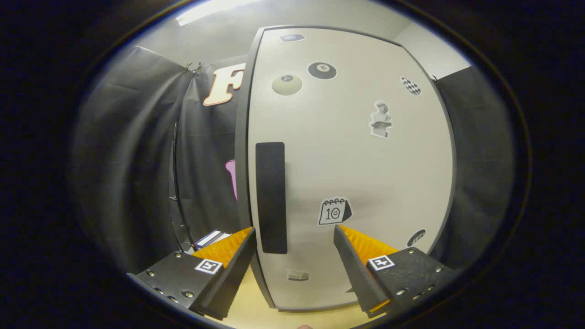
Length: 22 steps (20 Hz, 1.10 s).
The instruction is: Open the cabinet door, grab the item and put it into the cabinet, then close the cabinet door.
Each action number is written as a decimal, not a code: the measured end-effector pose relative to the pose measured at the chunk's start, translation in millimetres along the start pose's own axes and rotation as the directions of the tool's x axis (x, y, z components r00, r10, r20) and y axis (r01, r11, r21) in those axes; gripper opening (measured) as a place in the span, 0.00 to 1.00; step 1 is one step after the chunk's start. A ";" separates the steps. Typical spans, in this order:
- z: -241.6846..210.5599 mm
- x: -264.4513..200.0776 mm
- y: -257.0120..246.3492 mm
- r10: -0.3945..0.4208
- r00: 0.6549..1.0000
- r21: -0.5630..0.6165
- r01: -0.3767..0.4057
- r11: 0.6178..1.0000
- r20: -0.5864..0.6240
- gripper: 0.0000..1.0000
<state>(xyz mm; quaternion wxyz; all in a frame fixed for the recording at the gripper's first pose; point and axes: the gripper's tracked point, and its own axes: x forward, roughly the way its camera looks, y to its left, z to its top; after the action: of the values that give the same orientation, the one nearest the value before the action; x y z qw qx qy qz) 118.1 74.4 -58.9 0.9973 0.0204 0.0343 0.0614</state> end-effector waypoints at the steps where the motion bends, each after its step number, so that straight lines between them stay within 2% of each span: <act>1: 2.3 -12.2 0.2 0.001 1.000 -0.007 -0.001 1.000 0.001 1.00; 6: 14.5 -90.3 -5.7 -0.005 1.000 -0.035 0.005 0.999 0.001 1.00; 15: 33.9 -233.5 -56.0 -0.119 0.992 -0.024 0.120 0.992 0.033 1.00; 18: 37.7 -264.9 -68.1 -0.145 0.989 -0.019 0.146 0.989 0.041 1.00; 22: 36.5 -281.9 -73.5 -0.161 0.986 -0.022 0.162 0.987 0.038 1.00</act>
<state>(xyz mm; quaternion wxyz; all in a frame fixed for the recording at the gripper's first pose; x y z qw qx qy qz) -149.5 -34.8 -7.2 0.9996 0.0061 0.0169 -0.0195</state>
